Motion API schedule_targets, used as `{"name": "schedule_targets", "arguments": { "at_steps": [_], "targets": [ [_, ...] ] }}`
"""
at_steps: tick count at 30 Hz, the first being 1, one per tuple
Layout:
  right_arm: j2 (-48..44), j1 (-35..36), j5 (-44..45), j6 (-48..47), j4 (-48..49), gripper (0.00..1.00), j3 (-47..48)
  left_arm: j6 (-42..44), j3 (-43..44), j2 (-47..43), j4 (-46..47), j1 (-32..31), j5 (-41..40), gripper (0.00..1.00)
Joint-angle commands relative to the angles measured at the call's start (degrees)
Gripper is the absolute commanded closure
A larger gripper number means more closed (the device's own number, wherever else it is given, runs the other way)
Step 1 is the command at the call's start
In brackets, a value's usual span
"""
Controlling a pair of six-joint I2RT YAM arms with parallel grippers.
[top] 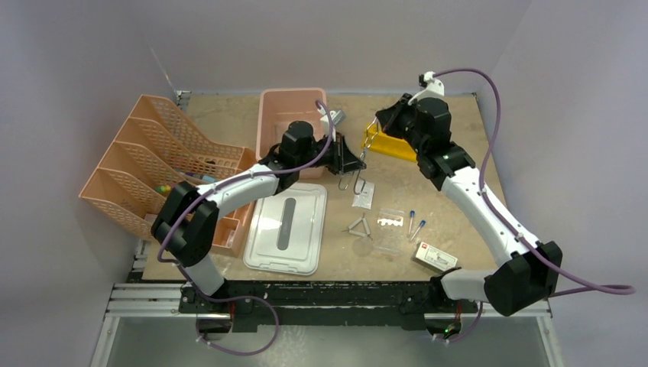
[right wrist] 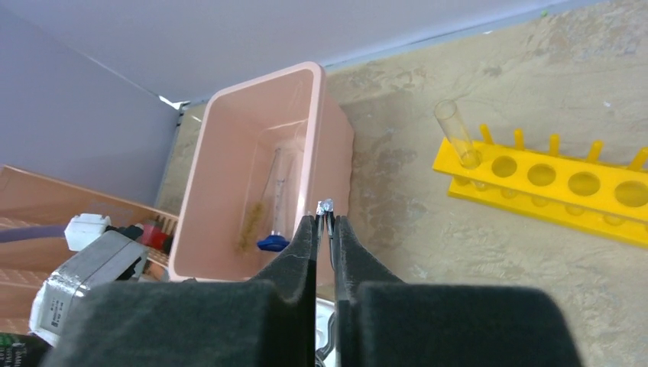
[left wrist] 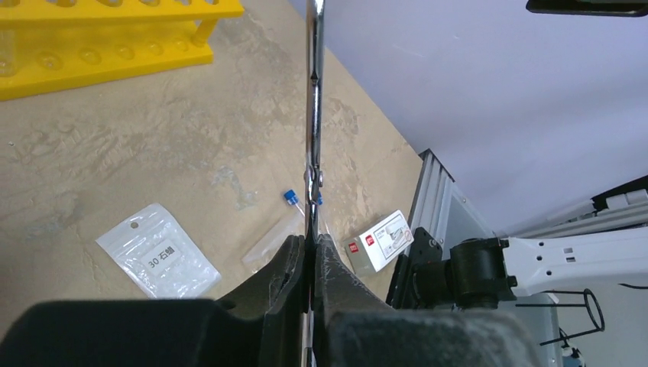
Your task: Organize the chemistry lab equipment
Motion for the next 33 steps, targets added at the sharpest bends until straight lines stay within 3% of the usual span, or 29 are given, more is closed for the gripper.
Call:
{"name": "schedule_targets", "arguments": {
  "at_steps": [1, 2, 4, 6, 8, 14, 19, 23, 29, 33],
  "targets": [
    [-0.6, -0.5, -3.3, 0.9, 1.5, 0.84, 3.9, 2.6, 4.3, -0.6, -1.5, 0.3, -1.7, 1.0],
    [-0.5, -0.5, -3.1, 0.6, 1.5, 0.66, 4.3, 3.1, 4.9, -1.1, -2.7, 0.4, -2.0, 1.0],
    [-0.7, -0.6, -2.9, 0.1, 0.4, 0.47, 4.8, 4.4, 5.9, -2.2, -5.0, 0.8, -2.6, 1.0],
    [-1.2, -0.6, -2.7, -0.3, 0.4, 0.35, 5.2, 4.8, 6.8, -3.4, -7.6, 2.1, -3.5, 1.0],
    [-1.9, -0.6, -2.3, -0.6, 0.9, 0.3, 5.3, 4.3, 7.2, -4.7, -8.9, 4.5, -4.3, 1.0],
    [-2.8, -0.7, -0.8, -2.0, 3.8, 0.28, 4.1, 4.0, 9.0, -8.1, -14.8, 13.4, -7.8, 1.0],
    [-0.7, -0.7, -0.2, -1.7, 2.4, 0.29, 4.7, 8.3, 14.1, -7.6, -29.2, 18.6, -18.2, 1.0],
    [1.0, -0.7, 0.0, -1.2, 1.5, 0.29, 4.8, 14.9, 20.9, -2.6, -41.9, 19.3, -27.8, 1.0],
    [3.3, -0.8, 0.2, -0.9, -0.7, 0.3, 5.4, 16.8, 25.3, 4.9, -47.1, 19.3, -35.2, 1.0],
    [4.6, -0.8, 0.5, -0.9, -1.8, 0.3, 6.1, 16.2, 28.2, 10.3, -49.4, 19.3, -35.7, 1.0]
  ]
}}
